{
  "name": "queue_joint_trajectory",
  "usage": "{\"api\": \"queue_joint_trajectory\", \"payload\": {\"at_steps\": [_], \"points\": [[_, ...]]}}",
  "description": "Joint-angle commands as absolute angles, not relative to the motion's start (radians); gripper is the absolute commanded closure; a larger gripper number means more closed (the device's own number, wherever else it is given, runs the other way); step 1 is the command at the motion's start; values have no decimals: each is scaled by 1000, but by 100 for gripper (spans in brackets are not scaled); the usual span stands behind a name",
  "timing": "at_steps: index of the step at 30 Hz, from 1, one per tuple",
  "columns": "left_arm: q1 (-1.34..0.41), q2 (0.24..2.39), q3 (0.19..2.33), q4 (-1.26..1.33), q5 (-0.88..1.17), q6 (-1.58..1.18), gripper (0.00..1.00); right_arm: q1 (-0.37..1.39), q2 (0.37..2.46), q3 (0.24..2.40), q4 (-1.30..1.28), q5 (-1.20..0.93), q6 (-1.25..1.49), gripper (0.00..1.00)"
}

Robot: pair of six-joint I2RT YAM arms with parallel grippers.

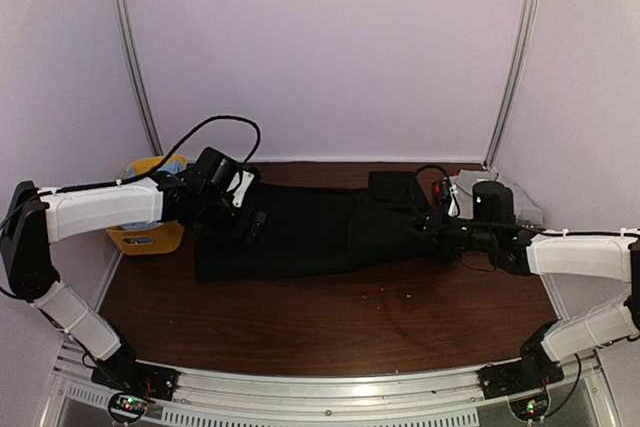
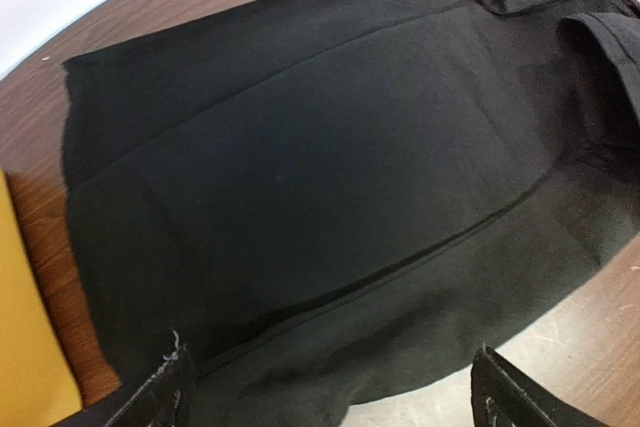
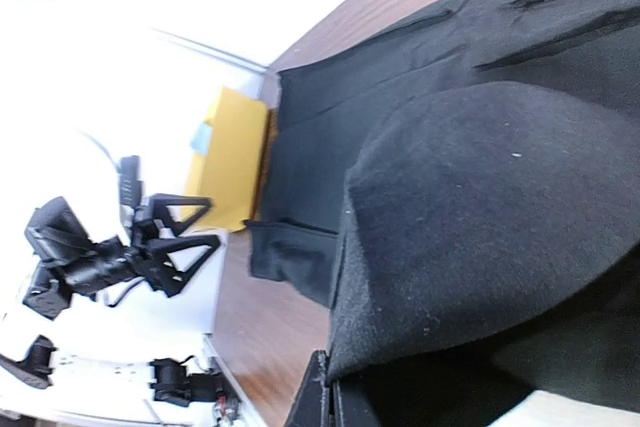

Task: Fold and stack the long sleeve shirts
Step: Pick up the sleeve from the center of the board, then fold the sleeve at the center of the board.

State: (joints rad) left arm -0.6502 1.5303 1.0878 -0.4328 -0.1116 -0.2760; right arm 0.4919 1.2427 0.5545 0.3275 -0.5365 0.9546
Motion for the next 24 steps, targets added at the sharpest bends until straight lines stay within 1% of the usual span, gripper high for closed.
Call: {"api": "queue_joint_trajectory", "payload": {"at_steps": [1, 10, 13, 18, 24], "points": [[-668, 1491, 1062, -319, -6, -297, 2, 486, 1253, 549, 476, -618, 1051, 100], [-696, 1496, 1053, -287, 0, -302, 2, 486, 1237, 492, 604, -662, 1165, 100], [-717, 1496, 1025, -234, 64, -301, 2, 486, 1238, 469, 689, -677, 1238, 100], [-773, 1494, 972, -106, 150, -295, 2, 486, 1248, 462, 775, -696, 1312, 100], [-824, 1500, 894, 152, 316, -317, 2, 485, 1268, 459, 870, -711, 1390, 100]]}}
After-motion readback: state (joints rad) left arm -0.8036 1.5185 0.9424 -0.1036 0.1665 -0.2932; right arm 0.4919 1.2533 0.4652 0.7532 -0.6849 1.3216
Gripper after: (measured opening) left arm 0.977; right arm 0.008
